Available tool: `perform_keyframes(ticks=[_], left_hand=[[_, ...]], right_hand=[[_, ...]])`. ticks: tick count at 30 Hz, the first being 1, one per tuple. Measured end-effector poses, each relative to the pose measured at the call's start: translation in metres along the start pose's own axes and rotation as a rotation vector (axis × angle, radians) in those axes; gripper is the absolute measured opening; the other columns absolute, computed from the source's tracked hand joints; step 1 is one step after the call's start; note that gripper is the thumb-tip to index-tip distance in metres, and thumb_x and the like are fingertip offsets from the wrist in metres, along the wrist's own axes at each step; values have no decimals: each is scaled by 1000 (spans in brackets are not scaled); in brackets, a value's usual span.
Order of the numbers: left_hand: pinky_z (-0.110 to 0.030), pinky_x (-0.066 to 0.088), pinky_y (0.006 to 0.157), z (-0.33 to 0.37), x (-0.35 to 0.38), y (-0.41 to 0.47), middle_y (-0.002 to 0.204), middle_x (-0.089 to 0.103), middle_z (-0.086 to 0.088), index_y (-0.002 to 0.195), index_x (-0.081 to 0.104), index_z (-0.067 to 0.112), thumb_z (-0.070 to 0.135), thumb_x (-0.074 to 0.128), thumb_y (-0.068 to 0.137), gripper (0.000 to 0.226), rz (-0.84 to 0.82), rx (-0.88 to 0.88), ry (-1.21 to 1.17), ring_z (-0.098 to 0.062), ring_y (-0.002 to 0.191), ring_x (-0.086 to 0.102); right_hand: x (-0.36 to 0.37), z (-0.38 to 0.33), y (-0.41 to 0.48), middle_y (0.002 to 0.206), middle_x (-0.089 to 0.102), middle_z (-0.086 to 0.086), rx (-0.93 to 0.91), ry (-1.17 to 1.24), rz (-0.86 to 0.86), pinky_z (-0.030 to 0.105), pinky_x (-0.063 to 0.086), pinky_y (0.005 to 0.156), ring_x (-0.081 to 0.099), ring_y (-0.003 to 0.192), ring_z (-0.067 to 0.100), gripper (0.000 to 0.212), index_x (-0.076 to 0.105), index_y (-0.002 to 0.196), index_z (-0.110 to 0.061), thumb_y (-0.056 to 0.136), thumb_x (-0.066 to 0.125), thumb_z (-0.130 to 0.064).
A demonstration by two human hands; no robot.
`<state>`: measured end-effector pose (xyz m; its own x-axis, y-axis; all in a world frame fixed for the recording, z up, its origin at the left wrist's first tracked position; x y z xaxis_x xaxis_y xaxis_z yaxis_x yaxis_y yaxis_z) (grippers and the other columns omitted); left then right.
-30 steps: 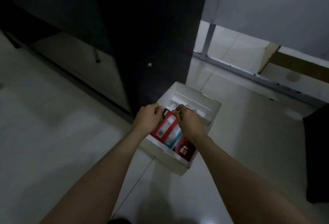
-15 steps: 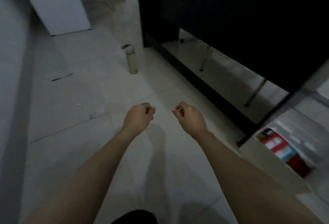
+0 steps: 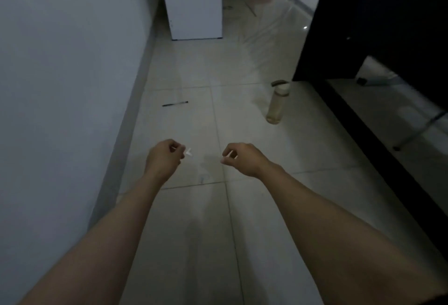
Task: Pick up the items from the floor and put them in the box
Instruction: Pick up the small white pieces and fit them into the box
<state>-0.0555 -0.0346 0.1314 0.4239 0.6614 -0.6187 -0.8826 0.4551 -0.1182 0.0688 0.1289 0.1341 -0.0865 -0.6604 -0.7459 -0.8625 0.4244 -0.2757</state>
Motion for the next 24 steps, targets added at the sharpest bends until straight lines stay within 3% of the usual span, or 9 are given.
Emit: perform_keyframes(ticks=[6, 12, 15, 18, 24], left_hand=[[-40, 54, 81, -17, 11, 86, 89, 72, -14, 91, 65, 7, 23, 57, 90, 18, 25, -52, 66, -30, 83, 67], [-31, 46, 71, -65, 42, 158, 93, 70, -13, 90, 66, 10, 24, 61, 86, 15, -4, -61, 127, -26, 82, 64], [-26, 41, 70, -97, 73, 184, 95, 69, -10, 96, 66, 9, 23, 63, 84, 18, -41, -31, 153, -20, 79, 57], [-30, 44, 74, -127, 101, 202, 98, 69, -12, 101, 66, 8, 24, 64, 85, 23, -65, -20, 147, -25, 87, 62], [-35, 46, 84, -152, 134, 215, 119, 57, -17, 117, 60, 7, 28, 61, 87, 37, -32, -35, 174, -33, 102, 60]], right_hand=[[27, -1, 96, 109, 67, 8, -22, 10, -106, 27, 44, 78, 56, 88, 17, 27, 65, 108, -16, 87, 63, -33], [75, 16, 168, 116, 65, 8, 26, -47, -179, 29, 46, 83, 61, 102, 23, 31, 63, 115, -16, 86, 65, -26], [110, 39, 193, 124, 60, 9, 23, -104, -264, 24, 41, 84, 58, 110, 23, 39, 61, 123, -20, 85, 67, -18], [142, 57, 209, 127, 52, 11, -56, -183, -374, 26, 38, 92, 49, 116, 26, 49, 59, 128, -26, 81, 70, -17], [153, 70, 217, 118, 47, 10, -200, -261, -322, 29, 36, 95, 41, 115, 26, 33, 69, 109, -21, 76, 74, -23]])
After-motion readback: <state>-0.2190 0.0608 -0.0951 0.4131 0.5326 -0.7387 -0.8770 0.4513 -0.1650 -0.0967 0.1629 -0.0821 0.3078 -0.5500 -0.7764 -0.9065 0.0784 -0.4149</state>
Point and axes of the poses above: each hand's wrist, its own y-axis towards the middle knuckle, its own x-axis out of the palm, z = x × y, the point moved 1 cm from there along y, towards the middle knuckle
